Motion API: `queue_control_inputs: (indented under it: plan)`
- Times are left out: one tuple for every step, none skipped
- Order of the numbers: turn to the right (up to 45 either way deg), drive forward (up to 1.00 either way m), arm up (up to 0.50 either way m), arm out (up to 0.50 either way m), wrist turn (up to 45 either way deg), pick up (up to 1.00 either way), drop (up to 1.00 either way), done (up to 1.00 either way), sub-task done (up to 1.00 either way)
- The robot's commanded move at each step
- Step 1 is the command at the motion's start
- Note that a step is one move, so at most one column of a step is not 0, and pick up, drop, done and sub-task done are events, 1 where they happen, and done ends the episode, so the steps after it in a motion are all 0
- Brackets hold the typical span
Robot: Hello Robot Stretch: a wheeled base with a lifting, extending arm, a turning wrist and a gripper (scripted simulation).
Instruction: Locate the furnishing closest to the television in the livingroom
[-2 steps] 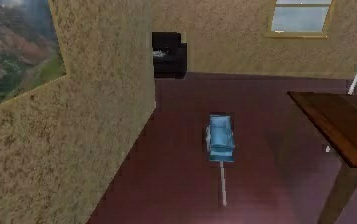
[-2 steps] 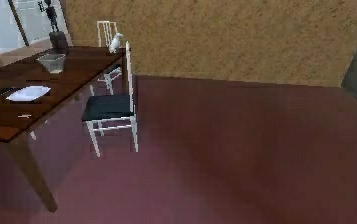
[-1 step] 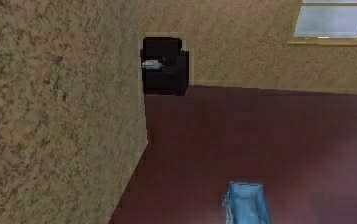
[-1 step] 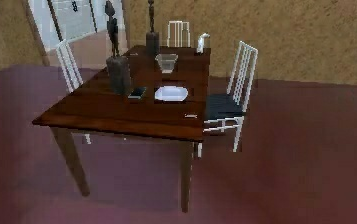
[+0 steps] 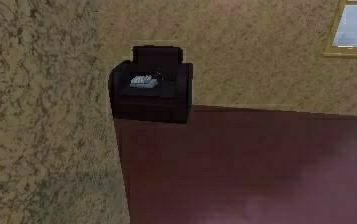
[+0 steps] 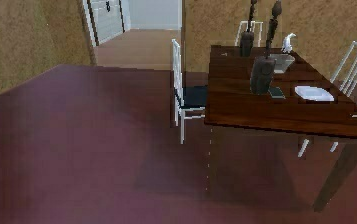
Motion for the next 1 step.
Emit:
queue_control_inputs:
  plan:
    - [3.0,0.00,0.00,0.00,0.0,0.00,0.00,0.00,0.00]
